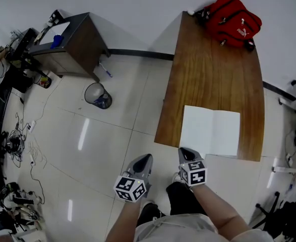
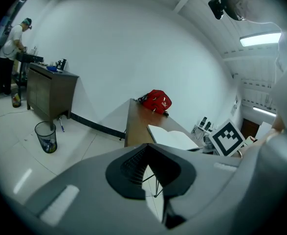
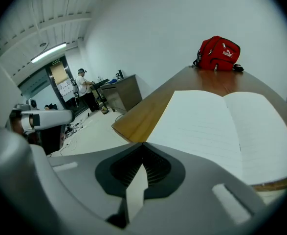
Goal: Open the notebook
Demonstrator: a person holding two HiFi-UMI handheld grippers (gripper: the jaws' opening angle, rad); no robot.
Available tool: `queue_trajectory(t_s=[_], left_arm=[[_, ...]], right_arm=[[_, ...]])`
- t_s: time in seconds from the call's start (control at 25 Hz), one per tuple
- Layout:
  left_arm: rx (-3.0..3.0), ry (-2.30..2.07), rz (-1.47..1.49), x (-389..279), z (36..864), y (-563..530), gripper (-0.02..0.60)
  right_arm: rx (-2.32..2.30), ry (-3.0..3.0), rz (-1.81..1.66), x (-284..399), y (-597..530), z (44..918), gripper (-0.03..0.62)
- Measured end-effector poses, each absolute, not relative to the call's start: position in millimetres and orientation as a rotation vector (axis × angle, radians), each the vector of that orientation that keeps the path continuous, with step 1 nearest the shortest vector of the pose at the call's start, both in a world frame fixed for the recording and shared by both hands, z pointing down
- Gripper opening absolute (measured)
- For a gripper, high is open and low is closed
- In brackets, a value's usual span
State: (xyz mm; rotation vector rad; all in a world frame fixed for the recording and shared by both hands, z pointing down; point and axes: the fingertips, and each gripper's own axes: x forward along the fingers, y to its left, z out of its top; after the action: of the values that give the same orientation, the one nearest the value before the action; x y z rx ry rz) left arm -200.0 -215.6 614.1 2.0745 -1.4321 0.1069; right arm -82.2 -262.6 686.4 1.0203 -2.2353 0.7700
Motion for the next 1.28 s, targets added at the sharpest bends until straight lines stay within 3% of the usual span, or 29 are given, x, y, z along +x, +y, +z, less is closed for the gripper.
queue_trajectory(t_s=[0.28,0.64,0.92,1.28], left_arm=[[2.101,-1.468,0.057,-192,596,-233,0.006],[2.451,-1.357,0.040,-132,490,-227,0.006],[2.572,-1.314,0.001,-119,442,-148,0.006],[2.708,-1.213,-0.022,-122,394,0,0.006]], right_arm=[[1.021,-2.353,0.704,-76,-276,651,0.006],[1.347,-2.514,0.391,11,-268,521,0.006],[1.563,-2.540,0.258,54,-171,462,0.006],[1.655,-2.592,0.190,54,-14,405,0.006]])
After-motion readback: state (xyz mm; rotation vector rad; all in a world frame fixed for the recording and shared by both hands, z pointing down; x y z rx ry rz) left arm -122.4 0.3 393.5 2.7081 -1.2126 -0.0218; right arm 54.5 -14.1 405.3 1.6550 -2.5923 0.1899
